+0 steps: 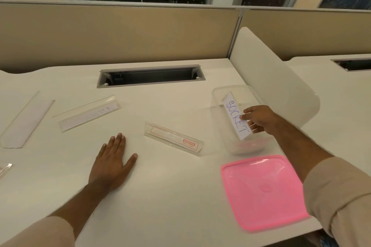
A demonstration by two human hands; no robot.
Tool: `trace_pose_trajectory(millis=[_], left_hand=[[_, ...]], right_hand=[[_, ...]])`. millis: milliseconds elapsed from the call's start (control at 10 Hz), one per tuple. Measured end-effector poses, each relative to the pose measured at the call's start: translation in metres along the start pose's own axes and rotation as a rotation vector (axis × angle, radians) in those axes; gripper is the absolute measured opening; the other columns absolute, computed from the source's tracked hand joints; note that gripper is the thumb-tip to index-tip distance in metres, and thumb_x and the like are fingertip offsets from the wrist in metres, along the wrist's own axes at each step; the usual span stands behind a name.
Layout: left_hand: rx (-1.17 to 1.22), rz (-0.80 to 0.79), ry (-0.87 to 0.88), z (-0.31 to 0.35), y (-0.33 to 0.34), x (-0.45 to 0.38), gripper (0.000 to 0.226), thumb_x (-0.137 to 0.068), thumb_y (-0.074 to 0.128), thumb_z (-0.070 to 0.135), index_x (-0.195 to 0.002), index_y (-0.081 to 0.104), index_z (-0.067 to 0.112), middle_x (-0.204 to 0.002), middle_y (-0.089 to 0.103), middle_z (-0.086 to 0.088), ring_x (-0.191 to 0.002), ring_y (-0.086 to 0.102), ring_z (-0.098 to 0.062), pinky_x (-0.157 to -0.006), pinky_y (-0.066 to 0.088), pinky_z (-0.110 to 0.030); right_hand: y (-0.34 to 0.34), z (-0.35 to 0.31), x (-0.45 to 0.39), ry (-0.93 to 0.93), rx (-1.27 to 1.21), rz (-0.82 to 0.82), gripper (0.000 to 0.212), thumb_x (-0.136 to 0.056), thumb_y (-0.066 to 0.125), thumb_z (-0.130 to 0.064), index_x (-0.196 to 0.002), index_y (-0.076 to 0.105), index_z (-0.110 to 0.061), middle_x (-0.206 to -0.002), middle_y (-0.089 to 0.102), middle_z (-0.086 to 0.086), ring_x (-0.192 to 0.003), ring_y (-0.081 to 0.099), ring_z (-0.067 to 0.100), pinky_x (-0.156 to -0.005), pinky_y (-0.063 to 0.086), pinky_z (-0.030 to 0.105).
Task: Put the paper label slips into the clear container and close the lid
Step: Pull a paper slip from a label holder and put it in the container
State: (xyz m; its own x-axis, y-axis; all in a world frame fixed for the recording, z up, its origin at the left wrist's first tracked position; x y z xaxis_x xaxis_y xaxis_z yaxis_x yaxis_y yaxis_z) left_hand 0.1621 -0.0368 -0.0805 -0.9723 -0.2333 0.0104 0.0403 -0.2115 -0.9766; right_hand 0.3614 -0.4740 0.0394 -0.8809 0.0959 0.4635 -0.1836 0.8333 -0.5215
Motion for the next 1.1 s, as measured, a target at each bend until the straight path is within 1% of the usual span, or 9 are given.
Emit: trace_pose_trajectory(millis=[200,300,400,500,600,700,900,1000,1100], left_hand=[[0.007,0.016,0.005,0.000,-0.001,0.001,0.088,-0.088,0.008,0.072,-0.157,0.003,0.017,-0.165,-0.001,0.006,-0.151,-0.003,-0.010,-0.123,0.001,-0.033],[0.003,0.013,0.005,0.000,-0.002,0.000,0.088,-0.088,0.007,0.072,-0.157,0.002,0.017,-0.165,-0.002,0.006,-0.151,-0.004,-0.010,-0.123,0.000,-0.033],[0.008,0.015,0.005,0.000,-0.002,0.000,0.088,-0.088,0.008,0.072,-0.157,0.002,0.017,-0.165,-0.002,0.006,-0.151,-0.004,-0.009,-0.123,0.001,-0.033],[0.011,0.016,0.005,0.001,-0.002,0.000,0.088,-0.088,0.008,0.071,-0.157,0.002,0.017,-0.165,-0.001,0.006,-0.151,-0.004,-0.009,-0.124,0.001,-0.033],[0.011,0.018,0.004,0.000,-0.002,0.001,0.087,-0.089,0.008,0.071,-0.157,0.002,0.017,-0.165,-0.002,0.006,-0.151,-0.004,-0.009,-0.124,0.001,-0.034],[0.012,0.018,0.004,0.001,-0.002,0.000,0.087,-0.089,0.009,0.071,-0.157,0.003,0.017,-0.165,-0.002,0.006,-0.152,-0.004,-0.010,-0.124,0.002,-0.034],[0.013,0.015,0.005,0.001,-0.002,0.000,0.087,-0.089,0.009,0.071,-0.157,0.003,0.017,-0.165,-0.002,0.006,-0.152,-0.004,-0.010,-0.124,0.002,-0.034],[0.015,0.018,0.005,0.001,-0.002,0.000,0.087,-0.089,0.008,0.071,-0.157,0.002,0.017,-0.165,-0.003,0.007,-0.151,-0.004,-0.009,-0.124,0.001,-0.033],[0.015,0.022,0.003,0.000,-0.001,0.000,0.086,-0.090,0.009,0.071,-0.157,0.002,0.018,-0.164,-0.004,0.007,-0.151,-0.006,-0.008,-0.123,0.000,-0.033]], right_hand=[[0.022,0.009,-0.009,0.028,0.059,-0.033,0.042,-0.083,0.073,-0.008,-0.123,0.060,-0.010,-0.070,0.055,0.009,-0.055,0.050,0.021,-0.055,0.044,0.031],[0.027,0.013,-0.013,0.030,0.070,-0.041,0.040,-0.082,0.073,-0.007,-0.121,0.063,-0.011,-0.075,0.058,0.011,-0.060,0.052,0.023,-0.058,0.047,0.032],[0.029,0.015,-0.015,0.030,0.092,-0.050,0.039,-0.080,0.074,-0.006,-0.118,0.066,-0.009,-0.091,0.062,0.016,-0.077,0.053,0.028,-0.067,0.049,0.036],[0.032,0.013,-0.013,0.012,0.109,-0.055,0.038,-0.081,0.074,-0.004,-0.117,0.066,-0.008,-0.092,0.062,0.018,-0.076,0.054,0.029,-0.063,0.050,0.034],[0.037,0.011,-0.009,0.009,0.116,-0.069,0.037,-0.081,0.074,-0.005,-0.117,0.065,-0.007,-0.092,0.061,0.019,-0.068,0.054,0.029,-0.057,0.051,0.032],[0.038,0.011,-0.007,0.008,0.117,-0.063,0.037,-0.081,0.075,-0.005,-0.117,0.064,-0.005,-0.088,0.060,0.018,-0.060,0.052,0.026,-0.056,0.051,0.033],[0.037,0.008,-0.005,0.003,0.179,-0.018,0.042,-0.082,0.076,-0.015,-0.121,0.063,-0.008,-0.095,0.061,0.013,-0.074,0.055,0.027,-0.061,0.050,0.034],[0.026,-0.011,-0.002,-0.207,0.284,0.245,0.039,-0.083,0.073,-0.024,-0.118,0.066,-0.009,-0.111,0.067,0.010,-0.096,0.063,0.029,-0.084,0.051,0.037],[0.025,-0.038,0.017,-0.439,0.252,0.442,0.030,-0.086,0.068,-0.028,-0.111,0.069,-0.011,-0.100,0.071,0.011,-0.097,0.066,0.027,-0.088,0.047,0.030]])
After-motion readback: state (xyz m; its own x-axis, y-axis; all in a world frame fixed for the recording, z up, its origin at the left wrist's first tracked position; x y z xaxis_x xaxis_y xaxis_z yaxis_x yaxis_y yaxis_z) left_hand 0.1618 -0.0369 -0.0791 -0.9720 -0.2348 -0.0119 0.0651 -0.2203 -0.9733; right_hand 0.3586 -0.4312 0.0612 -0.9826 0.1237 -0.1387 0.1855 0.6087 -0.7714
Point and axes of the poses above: each hand's wrist, its own x-axis away from the middle knuckle, its own y-axis out of the palm, z = x × y, the point moved 6 cm from there along -x, towards the middle knuckle
